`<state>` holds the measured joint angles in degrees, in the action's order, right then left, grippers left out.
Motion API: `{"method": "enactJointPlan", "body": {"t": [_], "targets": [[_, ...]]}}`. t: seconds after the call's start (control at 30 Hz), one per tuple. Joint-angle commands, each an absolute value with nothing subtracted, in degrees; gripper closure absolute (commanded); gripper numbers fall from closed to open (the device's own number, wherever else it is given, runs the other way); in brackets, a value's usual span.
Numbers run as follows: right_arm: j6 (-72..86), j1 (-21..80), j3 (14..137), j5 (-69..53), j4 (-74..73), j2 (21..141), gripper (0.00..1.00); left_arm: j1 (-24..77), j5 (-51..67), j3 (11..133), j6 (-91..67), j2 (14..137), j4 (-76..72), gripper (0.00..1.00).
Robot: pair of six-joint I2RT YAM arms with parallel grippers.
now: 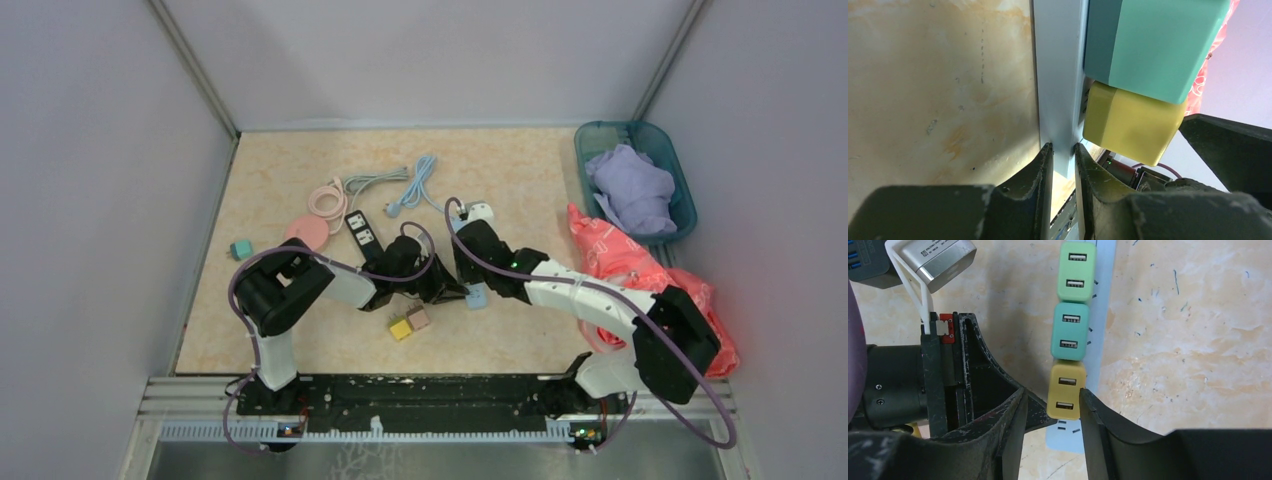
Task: Insert the plug
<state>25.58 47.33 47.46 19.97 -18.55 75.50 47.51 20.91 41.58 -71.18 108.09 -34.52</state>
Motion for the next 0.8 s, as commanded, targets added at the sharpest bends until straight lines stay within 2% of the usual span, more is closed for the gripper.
{"method": "enactJointPlan", "body": {"t": [0.0,0.23,0.77], "targets": [[24.44,46.17,51.17,16.23,-19.37,77.21,0.58,48.69,19.81,40.78,-69.46,108.71,-29.8,0.74],[23.93,46.02,51.66,17.67,-19.9,79.08,0.62,48.69,19.86,40.91,-69.35,108.69,-29.71,0.74],[22.86,45.97,52.95,19.16,-21.85,76.02,0.62,48.81,20.01,41.3,-69.36,109.16,-29.62,0.75]]}}
